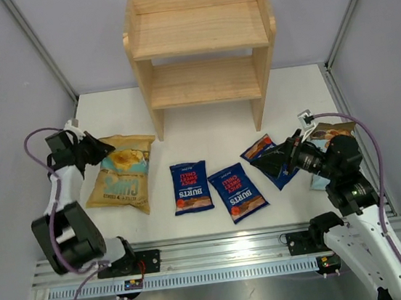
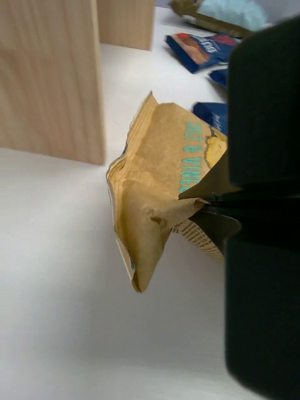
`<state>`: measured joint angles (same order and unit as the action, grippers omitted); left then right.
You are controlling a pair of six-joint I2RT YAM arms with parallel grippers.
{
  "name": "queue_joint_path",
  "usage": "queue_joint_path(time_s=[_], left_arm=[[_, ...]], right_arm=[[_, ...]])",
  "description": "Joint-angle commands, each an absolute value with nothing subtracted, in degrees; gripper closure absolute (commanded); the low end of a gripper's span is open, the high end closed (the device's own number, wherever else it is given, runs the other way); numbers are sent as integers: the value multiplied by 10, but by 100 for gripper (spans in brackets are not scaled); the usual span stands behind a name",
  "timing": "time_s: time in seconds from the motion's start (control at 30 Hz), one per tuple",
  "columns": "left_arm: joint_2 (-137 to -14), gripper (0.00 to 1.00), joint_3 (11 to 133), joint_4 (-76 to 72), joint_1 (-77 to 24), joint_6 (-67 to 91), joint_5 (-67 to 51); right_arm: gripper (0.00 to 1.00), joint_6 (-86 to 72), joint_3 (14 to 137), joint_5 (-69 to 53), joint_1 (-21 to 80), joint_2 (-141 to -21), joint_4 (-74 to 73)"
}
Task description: Place and organize the chips bags onto the shelf
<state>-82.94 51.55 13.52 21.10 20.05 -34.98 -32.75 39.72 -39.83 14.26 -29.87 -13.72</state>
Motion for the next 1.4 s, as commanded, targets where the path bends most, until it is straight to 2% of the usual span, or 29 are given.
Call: queue_joint_path(time_s=[0.0, 0.17, 0.33, 0.53, 0.67, 0.8, 0.93, 1.17, 1.37], left_arm=[[-690, 100, 496, 83, 211, 295, -263], [-557, 100, 459, 94, 212, 373, -236], [-463, 100, 471, 137, 211, 445, -287], [-396, 100, 503, 136, 210, 540, -422], [-347, 100, 509, 73, 209, 632, -476], [-323, 100, 522, 30, 207, 735, -483], [-322, 100, 533, -26, 199, 821, -482], [-336, 100, 540, -121, 175, 931, -496], [-326, 100, 533, -112, 138, 950, -464]], right_arm=[[0, -362, 376, -419, 146, -337, -55], [1, -400, 333, -425, 148, -376, 52], [1, -438, 296, -432, 168, -407, 155], [1, -399, 314, -368, 295, -466, 238], [1, -352, 337, -257, 418, -523, 284], [1, -324, 361, -190, 536, -588, 345], [0, -270, 395, -116, 597, -655, 388], [1, -227, 460, -105, 623, -726, 422], [1, -214, 509, -130, 628, -779, 467]])
